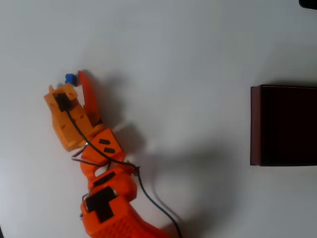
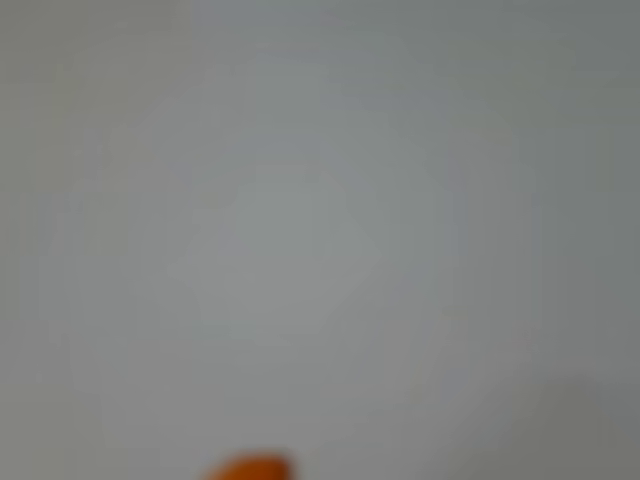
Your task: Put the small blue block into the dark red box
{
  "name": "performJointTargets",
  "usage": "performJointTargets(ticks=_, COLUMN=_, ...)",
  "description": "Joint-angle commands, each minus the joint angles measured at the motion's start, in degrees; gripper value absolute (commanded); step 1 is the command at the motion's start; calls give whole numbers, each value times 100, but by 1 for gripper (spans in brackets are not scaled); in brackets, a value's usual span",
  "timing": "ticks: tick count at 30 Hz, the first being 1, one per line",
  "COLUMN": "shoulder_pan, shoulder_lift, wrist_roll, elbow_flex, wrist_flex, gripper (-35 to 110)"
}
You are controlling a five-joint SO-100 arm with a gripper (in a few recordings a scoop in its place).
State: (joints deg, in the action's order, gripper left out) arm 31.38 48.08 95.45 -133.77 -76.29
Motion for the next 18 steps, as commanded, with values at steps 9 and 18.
performJointTargets(ticks=9, shoulder_pan=44, shoulder_lift=9, wrist_roll=158, elbow_flex=35, wrist_flex=-132, gripper=23)
performJointTargets(ticks=18, shoulder_pan=35, shoulder_lift=-35, wrist_roll=149, elbow_flex=79, wrist_flex=-141, gripper=16)
